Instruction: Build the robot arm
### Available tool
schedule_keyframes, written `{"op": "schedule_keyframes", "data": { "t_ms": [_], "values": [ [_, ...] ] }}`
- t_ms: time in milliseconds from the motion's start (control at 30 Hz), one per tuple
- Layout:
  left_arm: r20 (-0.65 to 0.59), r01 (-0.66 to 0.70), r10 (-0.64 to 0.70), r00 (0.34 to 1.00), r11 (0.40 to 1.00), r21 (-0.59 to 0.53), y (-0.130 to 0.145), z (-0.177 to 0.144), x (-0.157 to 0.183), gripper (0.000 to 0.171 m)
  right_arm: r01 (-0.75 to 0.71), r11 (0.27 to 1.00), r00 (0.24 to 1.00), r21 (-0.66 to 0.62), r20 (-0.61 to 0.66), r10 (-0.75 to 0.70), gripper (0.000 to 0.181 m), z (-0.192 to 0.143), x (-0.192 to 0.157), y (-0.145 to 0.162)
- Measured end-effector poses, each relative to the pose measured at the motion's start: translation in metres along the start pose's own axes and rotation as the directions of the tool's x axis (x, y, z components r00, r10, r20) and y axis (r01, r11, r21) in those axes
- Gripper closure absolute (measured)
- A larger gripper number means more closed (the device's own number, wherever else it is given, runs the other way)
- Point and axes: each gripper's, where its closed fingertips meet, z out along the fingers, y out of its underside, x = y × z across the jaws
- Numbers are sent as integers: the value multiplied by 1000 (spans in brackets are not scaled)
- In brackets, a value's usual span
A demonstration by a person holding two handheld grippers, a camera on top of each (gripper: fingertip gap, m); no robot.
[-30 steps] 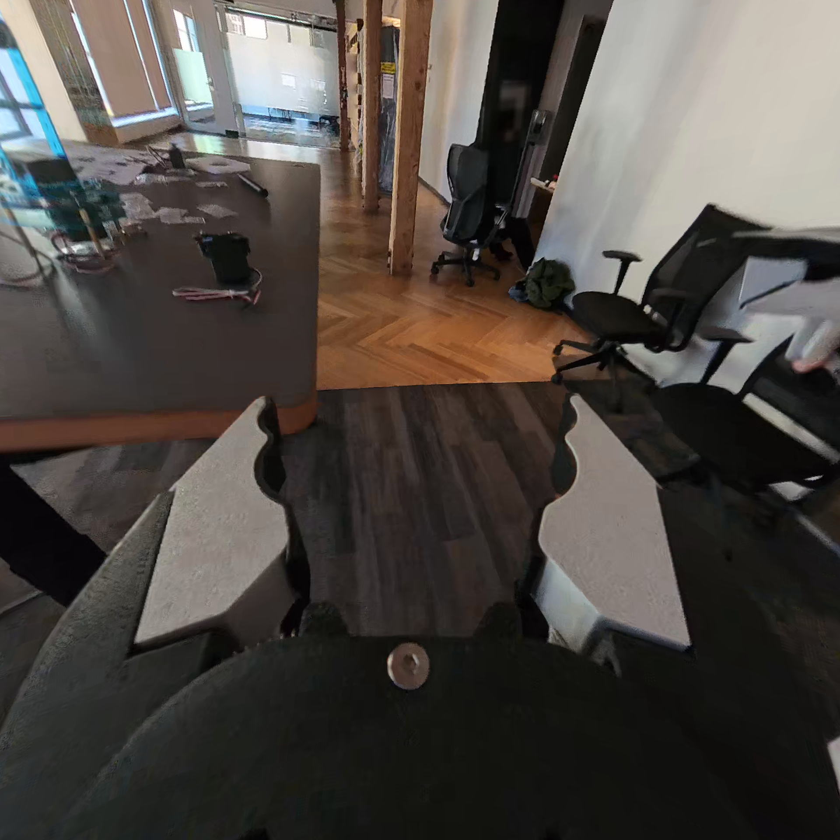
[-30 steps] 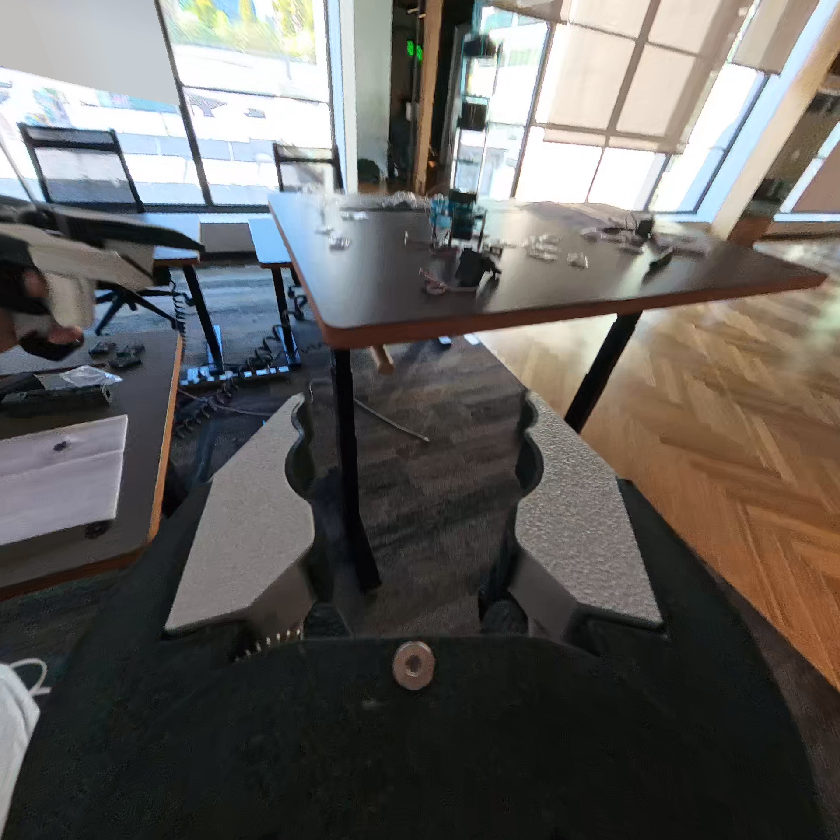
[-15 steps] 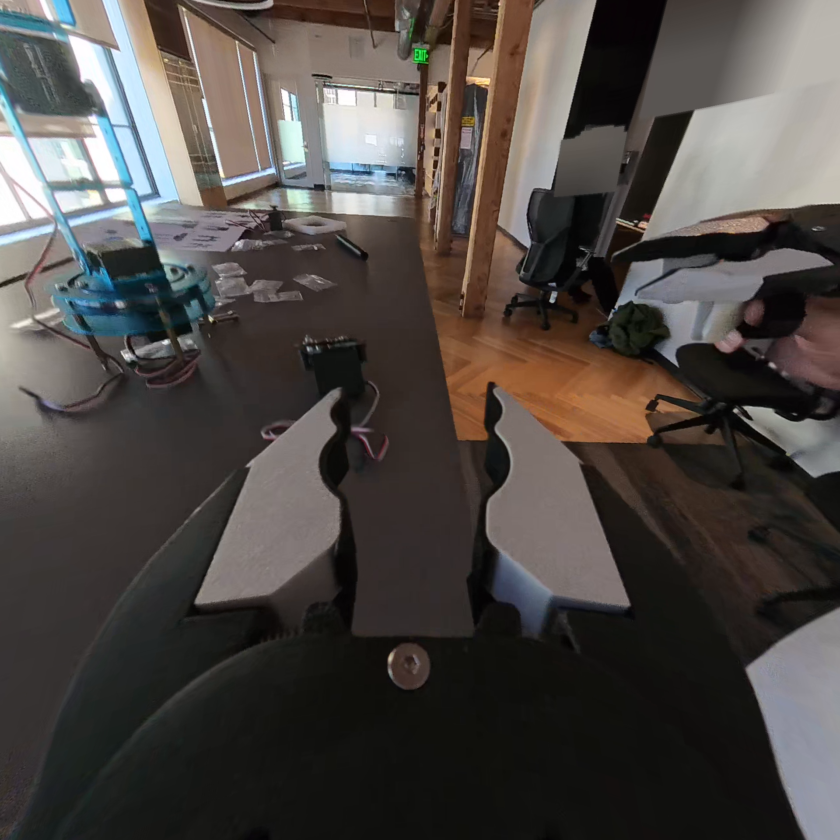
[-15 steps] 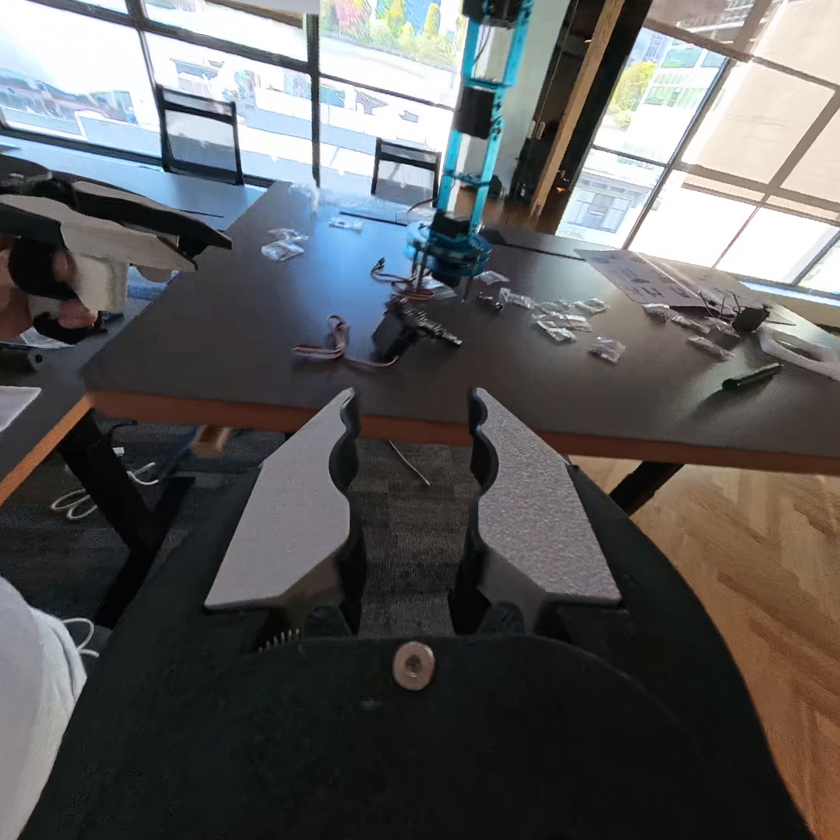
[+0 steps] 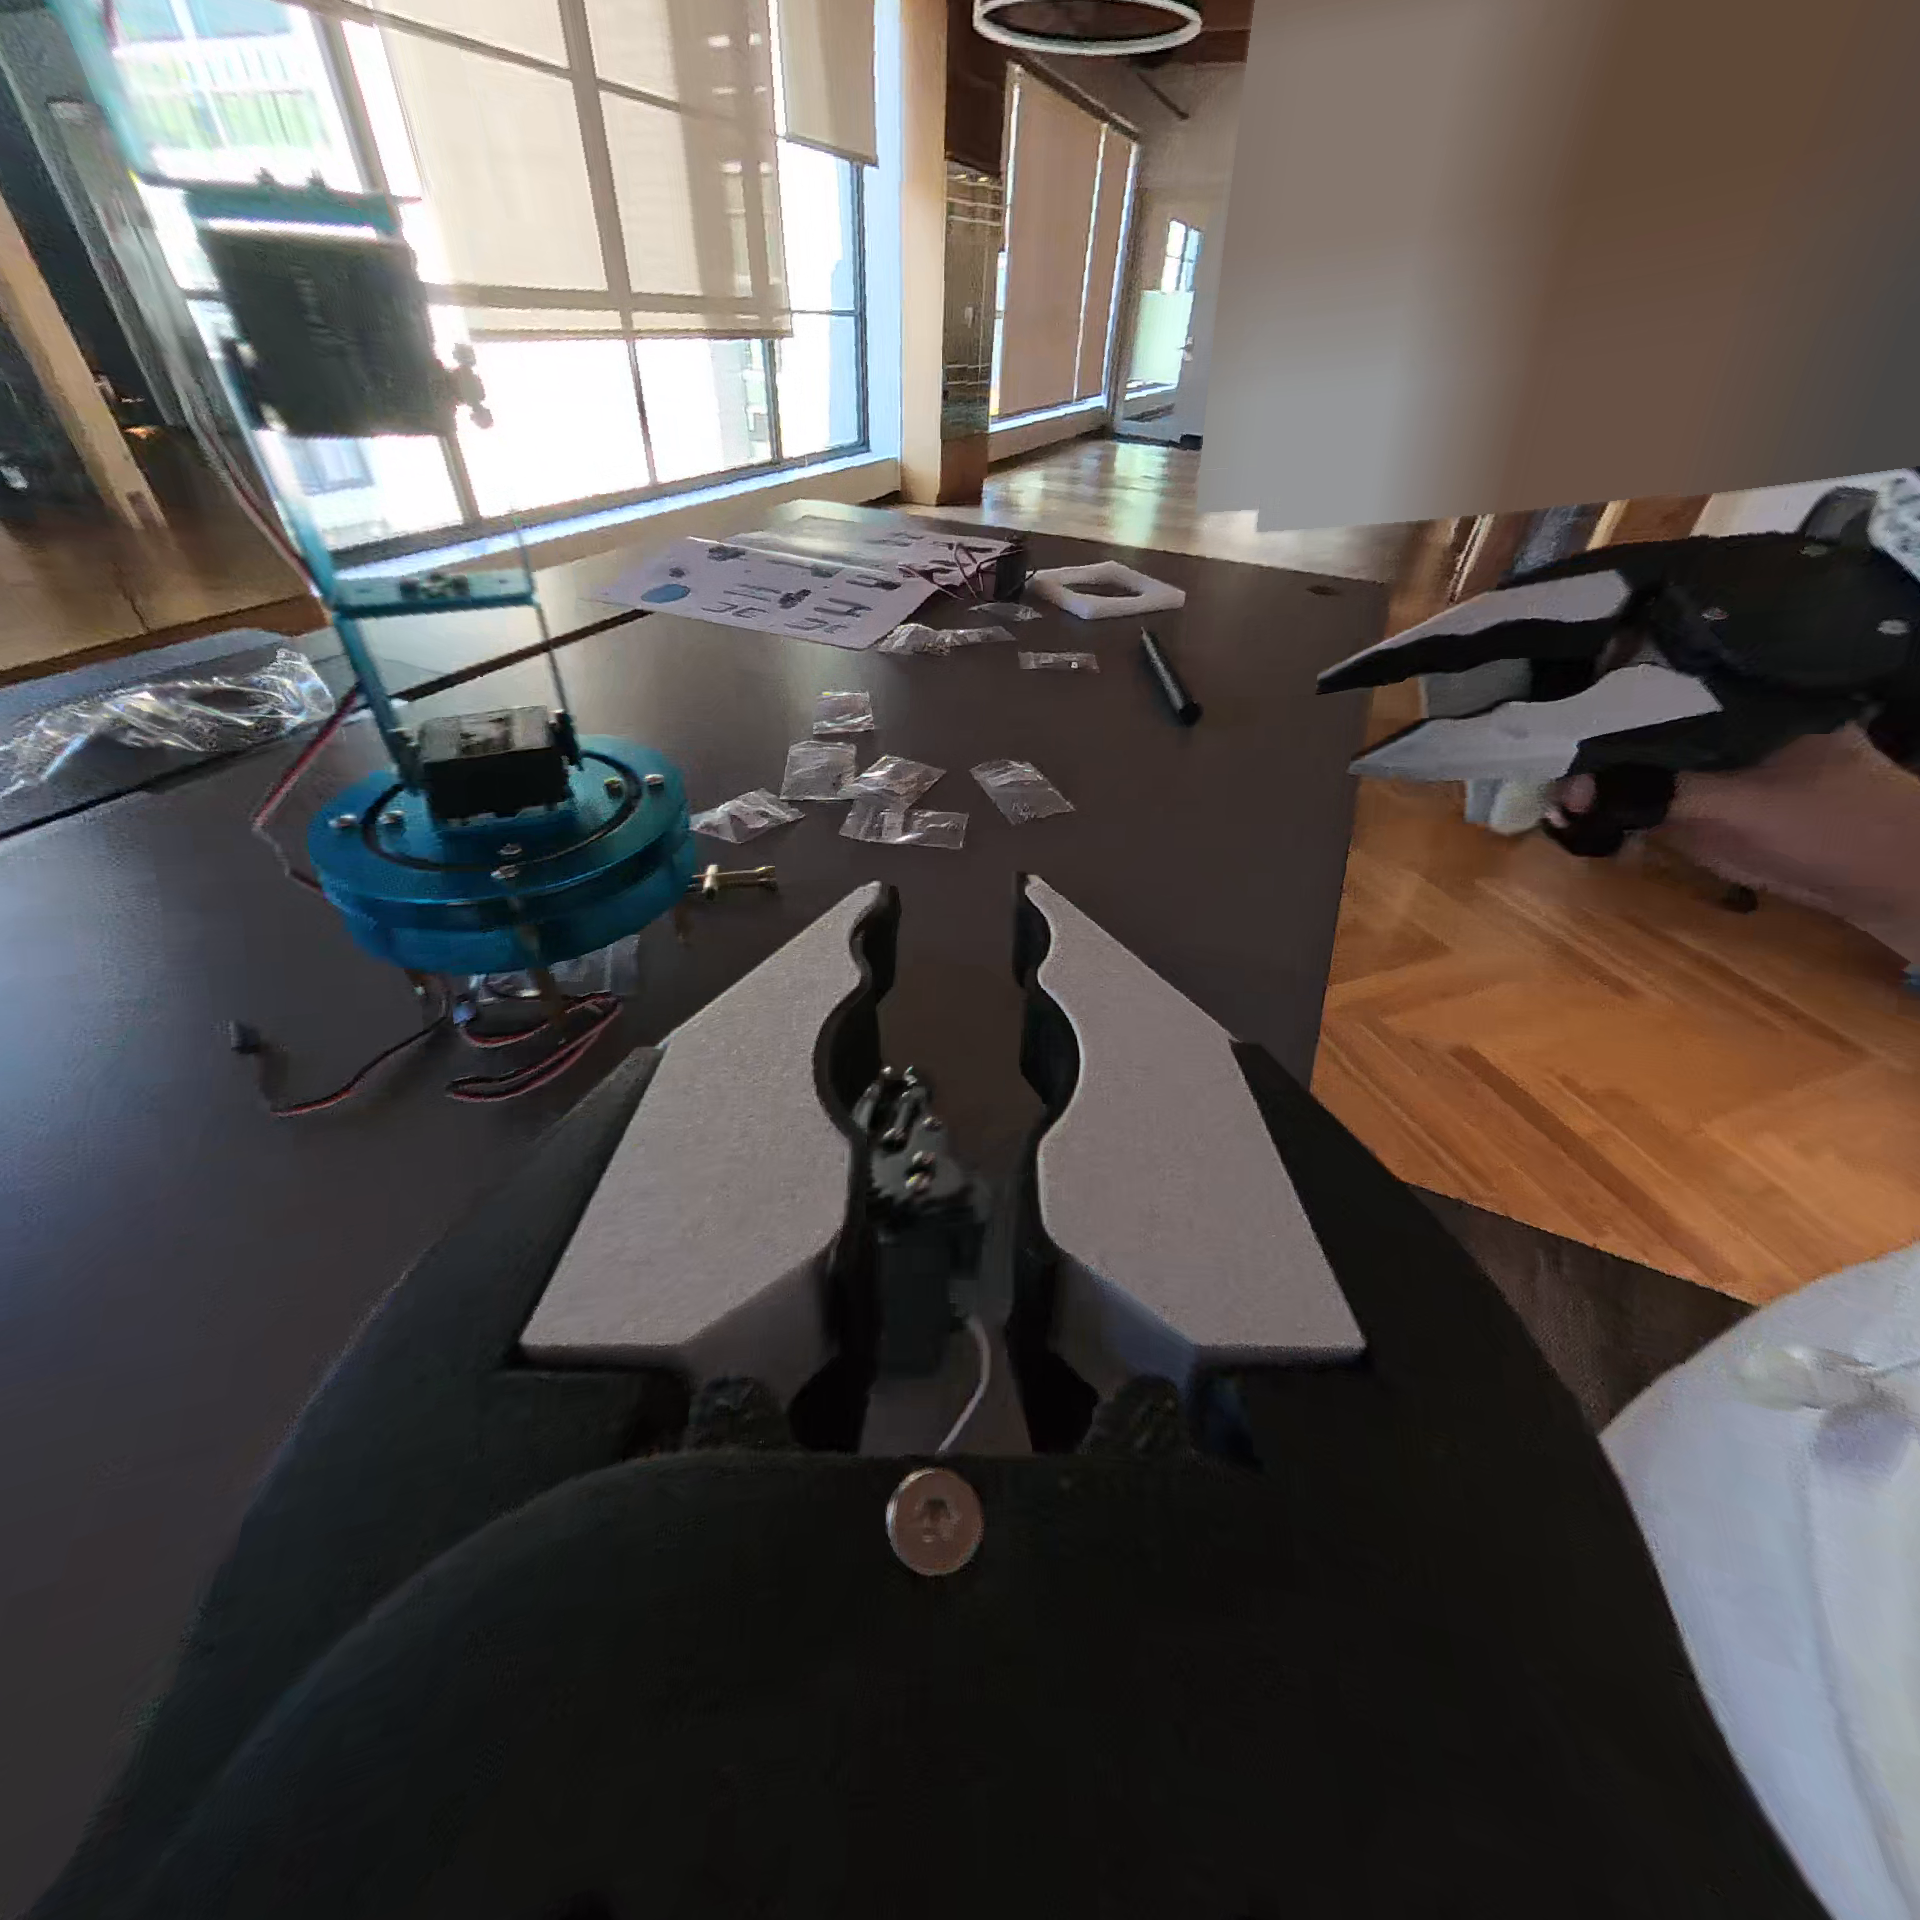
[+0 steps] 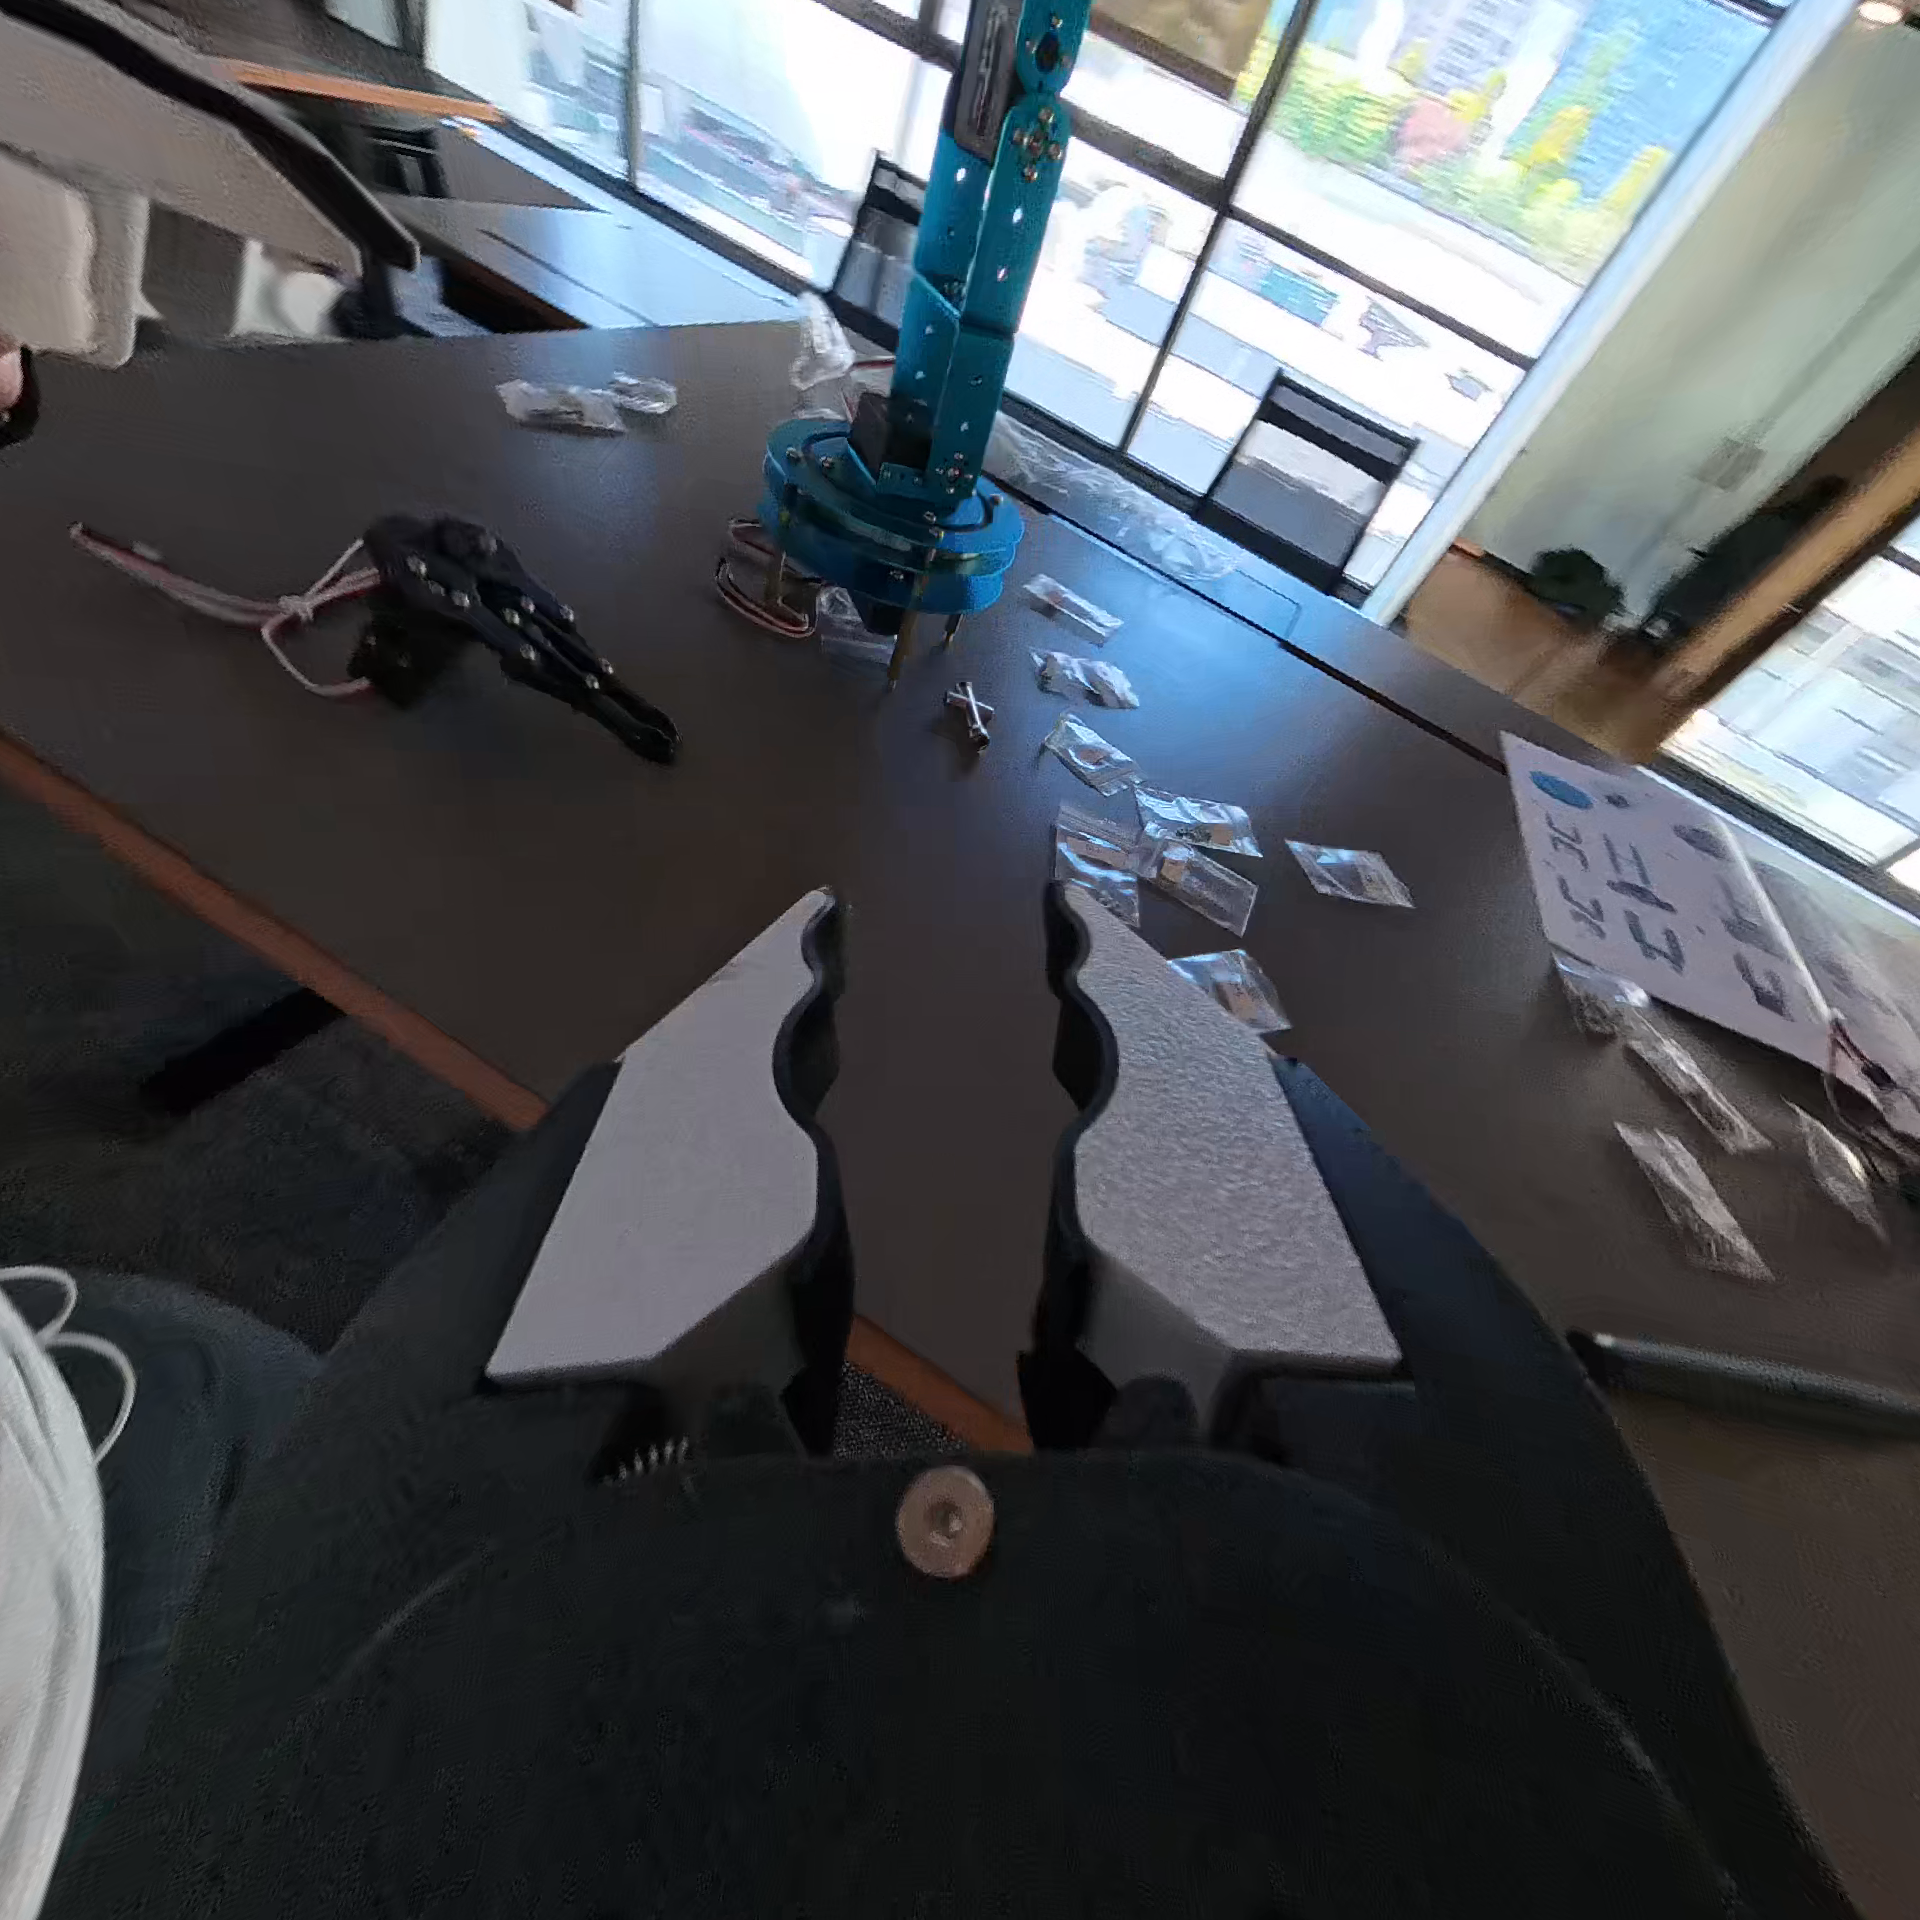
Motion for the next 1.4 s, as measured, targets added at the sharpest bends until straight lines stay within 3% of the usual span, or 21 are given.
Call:
{"op": "schedule_keyframes", "data": {
  "t_ms": [100, 200, 267, 367, 467, 567, 600, 633, 733, 800, 833, 900, 1000, 1067, 1100, 1133, 1200, 1233, 1333, 1400],
  "values": [
    [119, -37, 41, 992, 999, -34, 6, 17, 10, 165, -6, 1000, 995, -22, 102, 8, 151, 9, 29, 21],
    [151, -14, 24, 988, 997, -71, 13, 35, 25, 168, -24, 1000, 987, -9, 160, 25, 153, 17, 52, 27],
    [169, -20, 38, 985, 994, -109, 18, 52, 27, 161, 6, 1000, 984, -13, 178, -4, 152, 22, 66, 38],
    [168, -45, 73, 983, 985, -165, 25, 86, 24, 138, 46, 998, 987, -41, 156, -39, 152, 30, 92, 61],
    [81, -58, 76, 994, 978, -202, 32, 122, 31, 135, 43, 996, 991, -72, 128, -33, 152, 27, 116, 73],
    [9, -91, 95, 995, 971, -220, 35, 151, 39, 156, 74, 996, 996, -39, 48, -72, 154, 16, 147, 82],
    [-5, -90, 92, 996, 966, -244, 37, 159, 40, 166, 67, 997, 998, -34, 18, -66, 162, 12, 160, 86],
    [-11, -80, 80, 997, 959, -273, 39, 167, 42, 171, 47, 999, 999, -23, 0, -47, 181, 7, 171, 90],
    [-13, -40, 38, 999, 956, -289, 34, 193, 51, 171, -47, 997, 999, 66, -3, 47, 181, -8, 205, 89],
    [-17, -20, 16, 1000, 961, -274, 31, 215, 57, 171, -36, 998, 999, 60, -21, 37, 181, -16, 236, 103],
    [3, -10, 11, 1000, 963, -269, 29, 228, 57, 166, -17, 999, 999, 52, -38, 19, 180, -20, 254, 111],
    [72, 24, -5, 997, 964, -263, 25, 256, 56, 138, 1, 998, 998, 56, -55, 2, 163, -24, 291, 126],
    [166, 93, -52, 985, 964, -250, 20, 294, 65, 124, -23, 998, 1000, 62, 0, 23, 145, -27, 336, 144],
    [214, 105, -51, 975, 963, -247, 21, 317, 77, 137, 2, 998, 999, 59, 39, -4, 148, -28, 364, 158],
    [245, 105, -40, 969, 961, -256, 22, 326, 82, 154, 29, 999, 997, 43, 69, -32, 180, -30, 375, 166],
    [278, 107, -31, 960, 959, -264, 23, 335, 86, 171, 45, 998, 995, 51, 89, -50, 181, -31, 386, 170],
    [317, 130, -35, 948, 950, -284, 26, 353, 97, 171, 61, 997, 991, 53, 116, -67, 181, -27, 406, 179],
    [340, 146, -36, 940, 942, -302, 28, 361, 102, 170, 75, 996, 992, 44, 102, -79, 181, -24, 418, 185],
    [438, 184, -1, 899, 908, -375, 42, 374, 105, 123, 154, 986, 988, 60, -7, -154, 153, -10, 445, 195],
    [471, 194, 34, 882, 883, -428, 52, 377, 109, 117, 212, 974, 977, 85, -27, -210, 150, 0, 446, 196]
  ]
}}
